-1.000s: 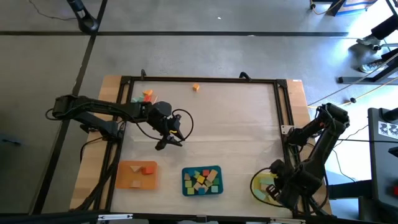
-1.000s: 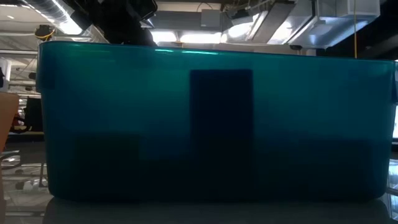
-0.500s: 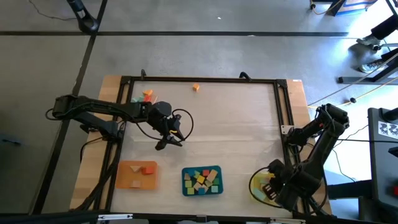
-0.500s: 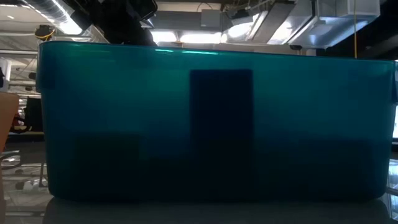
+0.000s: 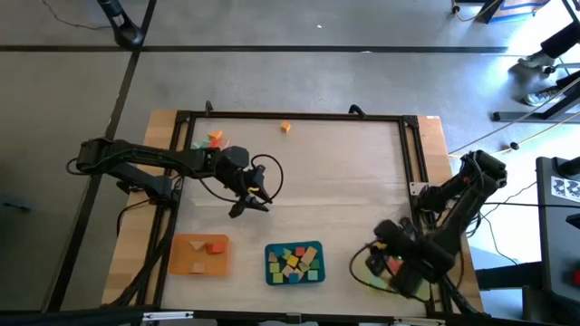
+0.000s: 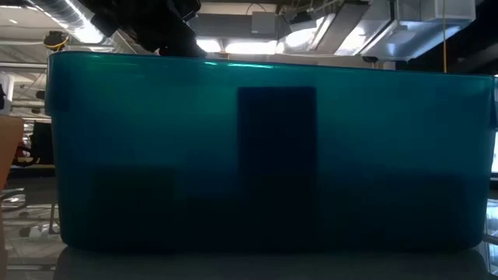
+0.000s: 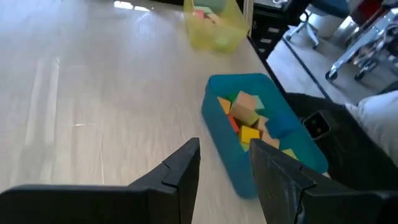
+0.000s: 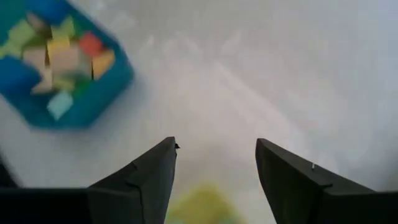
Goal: Sort blocks by size
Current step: Put the brown rectangular block into the yellow bin
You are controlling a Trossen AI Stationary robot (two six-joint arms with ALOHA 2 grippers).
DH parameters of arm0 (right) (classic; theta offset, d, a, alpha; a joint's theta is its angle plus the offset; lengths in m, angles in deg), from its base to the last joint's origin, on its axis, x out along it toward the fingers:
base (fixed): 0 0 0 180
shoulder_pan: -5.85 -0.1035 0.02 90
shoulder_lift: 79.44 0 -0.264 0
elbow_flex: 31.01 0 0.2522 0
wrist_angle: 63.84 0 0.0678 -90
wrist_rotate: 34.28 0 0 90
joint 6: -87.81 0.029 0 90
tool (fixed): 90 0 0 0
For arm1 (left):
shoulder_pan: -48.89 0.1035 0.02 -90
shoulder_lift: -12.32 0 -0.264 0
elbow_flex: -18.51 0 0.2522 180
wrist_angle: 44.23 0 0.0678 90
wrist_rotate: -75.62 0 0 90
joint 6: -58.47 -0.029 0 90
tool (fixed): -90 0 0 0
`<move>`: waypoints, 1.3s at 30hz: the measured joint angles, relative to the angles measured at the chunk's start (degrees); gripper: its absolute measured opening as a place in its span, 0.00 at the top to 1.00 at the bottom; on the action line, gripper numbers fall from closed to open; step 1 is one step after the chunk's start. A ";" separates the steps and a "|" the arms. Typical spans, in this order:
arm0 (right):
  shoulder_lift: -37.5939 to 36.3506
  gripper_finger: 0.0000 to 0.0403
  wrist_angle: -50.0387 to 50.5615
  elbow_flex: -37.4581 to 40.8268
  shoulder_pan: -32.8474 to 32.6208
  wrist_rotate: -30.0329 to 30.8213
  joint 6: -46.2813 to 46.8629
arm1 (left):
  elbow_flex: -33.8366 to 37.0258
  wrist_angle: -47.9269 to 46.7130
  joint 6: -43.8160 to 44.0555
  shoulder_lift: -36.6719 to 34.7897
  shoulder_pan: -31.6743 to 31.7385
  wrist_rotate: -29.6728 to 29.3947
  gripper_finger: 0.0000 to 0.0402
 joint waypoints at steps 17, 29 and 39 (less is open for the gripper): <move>0.00 0.47 -14.84 4.77 24.40 10.05 -38.42 | 0.00 -17.75 1.17 -0.01 11.07 -26.91 0.48; 0.00 0.47 -37.30 17.29 31.26 9.87 -46.84 | 0.00 -27.40 10.37 2.71 25.84 -48.72 0.51; 0.00 0.47 -39.73 18.67 31.49 9.43 -47.32 | 0.00 -28.76 11.88 12.15 32.19 -52.79 0.83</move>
